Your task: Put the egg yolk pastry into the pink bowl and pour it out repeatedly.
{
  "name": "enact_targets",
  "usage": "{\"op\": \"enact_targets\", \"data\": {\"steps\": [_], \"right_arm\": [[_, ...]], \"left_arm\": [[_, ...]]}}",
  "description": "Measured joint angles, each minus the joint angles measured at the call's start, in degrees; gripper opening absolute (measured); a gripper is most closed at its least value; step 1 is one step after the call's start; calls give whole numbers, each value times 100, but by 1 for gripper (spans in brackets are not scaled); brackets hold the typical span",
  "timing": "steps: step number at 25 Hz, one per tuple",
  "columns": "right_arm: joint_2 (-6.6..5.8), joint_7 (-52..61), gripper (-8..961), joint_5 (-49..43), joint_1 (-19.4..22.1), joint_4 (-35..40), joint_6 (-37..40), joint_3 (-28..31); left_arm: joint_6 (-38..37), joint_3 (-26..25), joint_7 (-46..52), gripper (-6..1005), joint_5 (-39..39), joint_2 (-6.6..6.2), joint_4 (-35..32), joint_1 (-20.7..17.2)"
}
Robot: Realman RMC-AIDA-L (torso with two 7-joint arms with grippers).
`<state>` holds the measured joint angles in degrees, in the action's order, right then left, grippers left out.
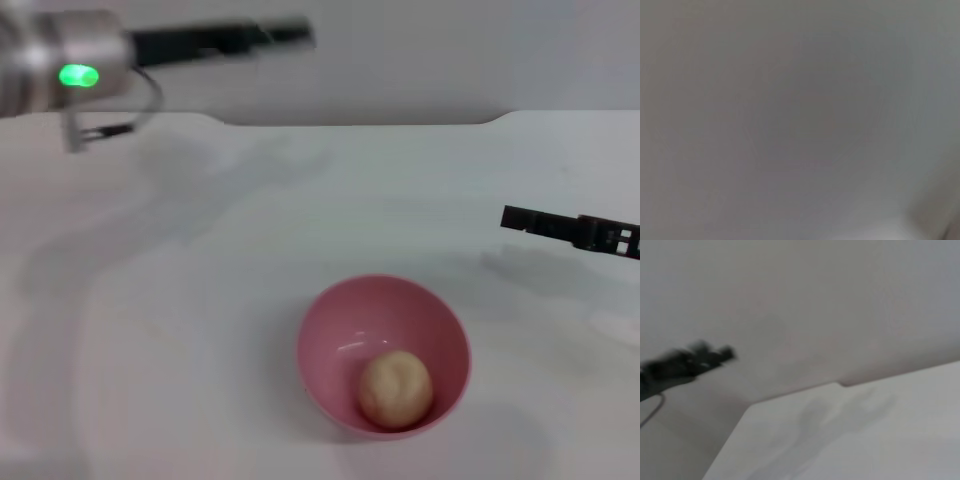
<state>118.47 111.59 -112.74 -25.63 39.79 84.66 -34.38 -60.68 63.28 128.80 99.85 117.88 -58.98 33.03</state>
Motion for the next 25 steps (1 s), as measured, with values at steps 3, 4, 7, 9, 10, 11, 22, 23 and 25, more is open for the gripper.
{"op": "enact_targets", "data": {"steps": [3,4,7,9,10,11,22,23,25], "right_arm": [[0,-366,568,449,-7,-356,-252,2],[-2,-476,567,661,3,-470,-342,2],[-9,-972,567,1651,87,-887,-557,48],[0,-1621,567,2524,159,-1339,-606,185],[8,-1980,567,2980,201,-1596,-609,286],[24,-2747,567,3988,269,-2162,-609,493],[92,-7665,567,5820,305,-4007,-436,667],[103,-8238,567,5906,266,-4272,-383,751],[109,-9397,567,6131,175,-4790,-269,995]], "left_arm": [[-493,-1091,-1103,811,-1544,-6,959,-214],[-678,-1424,-1454,811,-1954,-4,1249,-296],[-1008,-2106,-2547,811,-2855,22,1789,-583],[-1040,-2254,-3516,811,-3424,43,2001,-818],[-1030,-2270,-4121,811,-3667,51,2096,-954],[-1020,-2273,-4633,811,-3803,54,2162,-1052],[-1222,-2305,-11820,811,-5100,104,4208,-1357],[-1251,-2323,-12165,811,-5134,107,4397,-1340],[-1361,-2343,-12485,811,-5178,110,4656,-1326]]}}
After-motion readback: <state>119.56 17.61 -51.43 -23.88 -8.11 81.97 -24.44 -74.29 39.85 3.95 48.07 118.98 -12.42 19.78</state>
